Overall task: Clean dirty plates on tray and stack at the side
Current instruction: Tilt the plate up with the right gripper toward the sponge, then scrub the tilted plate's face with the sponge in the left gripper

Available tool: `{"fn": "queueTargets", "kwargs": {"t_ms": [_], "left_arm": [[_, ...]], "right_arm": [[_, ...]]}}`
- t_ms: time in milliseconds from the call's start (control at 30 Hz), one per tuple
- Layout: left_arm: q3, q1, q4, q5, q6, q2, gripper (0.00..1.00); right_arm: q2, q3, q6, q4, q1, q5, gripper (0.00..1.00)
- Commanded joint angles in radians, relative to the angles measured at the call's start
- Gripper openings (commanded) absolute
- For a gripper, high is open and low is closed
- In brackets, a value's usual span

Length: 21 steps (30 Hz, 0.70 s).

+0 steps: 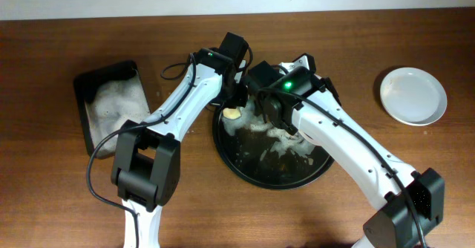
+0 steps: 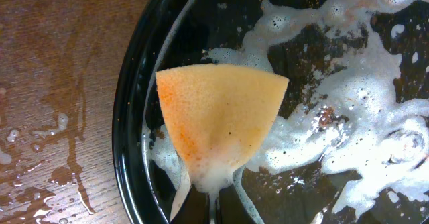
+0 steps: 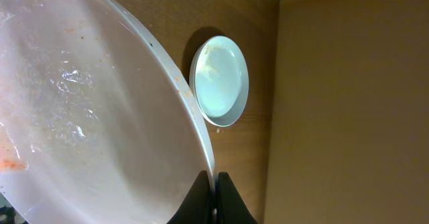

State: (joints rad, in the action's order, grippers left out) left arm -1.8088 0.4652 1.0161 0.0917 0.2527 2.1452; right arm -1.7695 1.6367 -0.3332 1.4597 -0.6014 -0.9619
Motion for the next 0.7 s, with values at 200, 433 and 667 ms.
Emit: {"fn": "queueTargets", "kwargs": {"t_ms": [200, 433, 667], "left_arm": [[-0.011, 0.003, -0.006, -0.01, -0.016, -0.038, 0.01], [-0.012, 0.003, -0.097, 0.282, -0.024, -0.038, 0.0], [-0.011, 0.006, -0.155, 0.68, -0.024, -0.038, 0.0]], "right_arm": [[0.018, 0.018, -0.017, 0.004, -0.009, -0.049, 0.04], [0.018, 0.017, -0.151, 0.032, 0.116, 0.343, 0.04], [0.016, 0.017, -0.253, 0.048, 0.172, 0.409, 0.04]]}}
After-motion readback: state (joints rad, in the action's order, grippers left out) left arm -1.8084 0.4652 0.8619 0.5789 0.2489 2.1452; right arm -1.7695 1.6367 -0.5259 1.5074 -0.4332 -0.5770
